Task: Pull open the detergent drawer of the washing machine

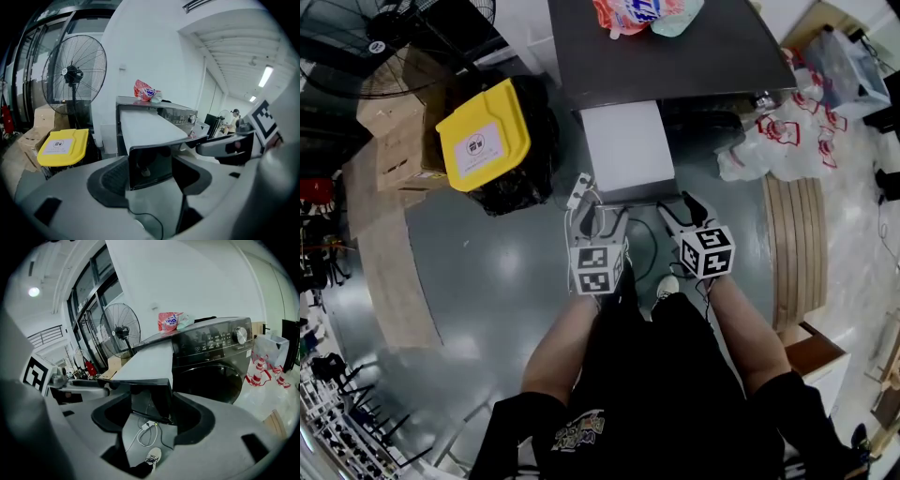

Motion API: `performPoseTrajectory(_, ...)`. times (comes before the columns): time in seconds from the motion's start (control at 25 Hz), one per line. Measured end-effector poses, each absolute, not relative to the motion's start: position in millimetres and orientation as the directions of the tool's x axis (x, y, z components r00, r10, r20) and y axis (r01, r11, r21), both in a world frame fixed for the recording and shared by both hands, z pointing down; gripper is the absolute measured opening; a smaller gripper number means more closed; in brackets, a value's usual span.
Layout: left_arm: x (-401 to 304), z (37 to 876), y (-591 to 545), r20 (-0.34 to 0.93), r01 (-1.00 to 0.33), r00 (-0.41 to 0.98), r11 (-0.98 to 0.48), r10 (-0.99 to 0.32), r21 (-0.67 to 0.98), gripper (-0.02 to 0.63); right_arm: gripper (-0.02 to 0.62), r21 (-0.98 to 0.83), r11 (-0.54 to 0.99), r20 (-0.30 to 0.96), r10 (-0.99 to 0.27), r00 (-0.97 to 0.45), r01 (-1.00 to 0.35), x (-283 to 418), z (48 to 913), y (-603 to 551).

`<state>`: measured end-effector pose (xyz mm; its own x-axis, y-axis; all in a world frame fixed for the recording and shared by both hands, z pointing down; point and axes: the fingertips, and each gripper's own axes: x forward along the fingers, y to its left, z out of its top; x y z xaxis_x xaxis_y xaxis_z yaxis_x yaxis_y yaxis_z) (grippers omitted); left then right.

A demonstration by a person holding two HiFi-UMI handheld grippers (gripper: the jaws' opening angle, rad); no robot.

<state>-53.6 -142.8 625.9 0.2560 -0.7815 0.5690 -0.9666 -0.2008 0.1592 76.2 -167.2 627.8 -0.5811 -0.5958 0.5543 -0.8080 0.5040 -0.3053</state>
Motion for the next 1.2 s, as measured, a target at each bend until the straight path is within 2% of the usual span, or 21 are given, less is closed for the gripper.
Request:
performPoseTrajectory(0.2, -55, 620, -137, 0.567, -0.973, 0.229, -0.184, -0.791, 0.137, 0.264, 0.299, -0.304, 0.532, 0.542, -0.586, -0.602, -0.791, 77, 620, -162)
performPoseTrajectory(0.4, -53, 598, -116, 0.533, -0.982, 0.188, -0.16, -0.825, 0.098, 0.256, 0.281, -0.274, 0.578, 0.499, -0.598, -0.627, -0.769, 85, 601, -146)
performPoseTrajectory(0.52, -49, 572, -101, 0.488, -0.988, 0.153, -0.127, -0.859, 0.087, 0.225, 0.214, -0.25, 0.618, 0.45, -0.607, -0.654, -0.745, 92, 579, -136)
performPoseTrajectory(0.72, -42, 528, -72, 0.419, -0.994, 0.102, -0.077, -0.902, 0.076, 0.126, 0.002, -0.216, 0.66, 0.369, -0.627, -0.686, -0.719, 103, 540, -119)
performPoseTrajectory(0.84, -43, 511, -58, 0.396, -0.996, 0.077, -0.055, -0.915, 0.068, 0.054, 0.003, -0.219, 0.69, 0.344, -0.607, -0.717, -0.69, 100, 527, -107)
performPoseTrajectory(0.92, -42, 504, -51, 0.399, -0.996, 0.075, -0.053, -0.914, 0.066, 0.029, 0.003, -0.226, 0.703, 0.333, -0.595, -0.732, -0.674, 97, 519, -99)
performPoseTrajectory(1.2, -44, 481, -37, 0.393, -0.992, 0.129, -0.117, -0.911, 0.056, 0.014, 0.003, -0.27, 0.691, 0.306, -0.599, -0.74, -0.671, 85, 493, -84)
